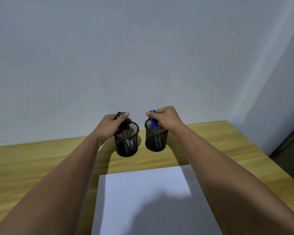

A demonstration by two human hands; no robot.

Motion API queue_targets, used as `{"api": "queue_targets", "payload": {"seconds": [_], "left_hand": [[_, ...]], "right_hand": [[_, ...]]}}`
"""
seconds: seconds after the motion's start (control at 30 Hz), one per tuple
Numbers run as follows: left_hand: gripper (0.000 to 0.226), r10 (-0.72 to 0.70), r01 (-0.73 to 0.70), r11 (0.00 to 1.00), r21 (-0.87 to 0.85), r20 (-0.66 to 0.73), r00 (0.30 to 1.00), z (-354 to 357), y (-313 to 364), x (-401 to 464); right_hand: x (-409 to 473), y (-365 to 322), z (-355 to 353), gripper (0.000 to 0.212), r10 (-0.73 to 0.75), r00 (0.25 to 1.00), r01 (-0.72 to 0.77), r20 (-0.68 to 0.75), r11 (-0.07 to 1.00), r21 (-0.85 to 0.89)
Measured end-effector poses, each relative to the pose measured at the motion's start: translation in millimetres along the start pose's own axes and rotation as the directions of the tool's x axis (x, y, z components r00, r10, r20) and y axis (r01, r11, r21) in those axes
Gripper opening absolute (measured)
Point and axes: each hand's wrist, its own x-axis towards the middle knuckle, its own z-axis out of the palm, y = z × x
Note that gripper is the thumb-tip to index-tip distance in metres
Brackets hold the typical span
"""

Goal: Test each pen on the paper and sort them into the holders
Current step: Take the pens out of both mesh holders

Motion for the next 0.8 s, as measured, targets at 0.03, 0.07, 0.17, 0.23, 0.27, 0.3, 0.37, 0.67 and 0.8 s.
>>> {"api": "queue_targets", "payload": {"seconds": [0.03, 0.07, 0.17, 0.23, 0.27, 0.3, 0.37, 0.67, 0.8], "left_hand": [[0.049, 0.003, -0.003, 1.000, 0.003, -0.008, 1.000, 0.1, -0.2, 1.0], [0.053, 0.007, -0.007, 1.000, 0.006, -0.018, 1.000, 0.3, 0.0, 1.9], [0.050, 0.017, -0.017, 1.000, 0.024, -0.009, 1.000, 1.5, 0.9, 2.5], [0.043, 0.041, -0.041, 0.999, 0.008, -0.002, 0.999, 4.5, 3.7, 0.2], [0.043, 0.054, -0.054, 0.999, 0.006, -0.004, 0.999, 5.7, 5.7, -1.1], [0.043, 0.066, -0.066, 0.998, 0.006, -0.006, 0.998, 6.9, 6.8, -1.5], [0.044, 0.070, -0.070, 0.998, -0.006, 0.003, 0.998, 8.3, 7.0, -1.4], [0.033, 0.052, -0.052, 0.999, 0.013, 0.032, 0.998, 9.3, 5.1, 3.7], [0.035, 0.084, -0.085, 0.996, 0.020, 0.028, 0.996, 10.4, 8.9, -0.9]], "right_hand": [[-0.8, -0.2, -0.6, 0.049, 0.000, 1.000, 0.000, -0.004, 1.000, -0.001], [-1.0, 0.4, -1.2, 0.048, -0.005, 1.000, 0.005, -0.007, 1.000, 0.001], [-2.5, 0.9, -2.3, 0.053, -0.014, 1.000, 0.014, -0.008, 1.000, 0.007], [-3.3, 1.6, -2.5, 0.052, -0.010, 1.000, 0.010, -0.012, 1.000, 0.003], [-3.3, 2.1, -2.5, 0.051, -0.008, 1.000, 0.008, -0.017, 1.000, -0.001], [-3.4, 2.2, -2.4, 0.050, -0.007, 1.000, 0.007, -0.022, 1.000, -0.005], [-2.7, 3.0, -1.7, 0.050, -0.009, 1.000, 0.009, -0.025, 1.000, -0.003], [-4.7, 1.5, 0.4, 0.048, -0.020, 0.999, 0.020, -0.026, 1.000, -0.011], [-7.1, -0.2, 1.1, 0.047, -0.011, 1.000, 0.010, -0.026, 1.000, -0.016]]}}
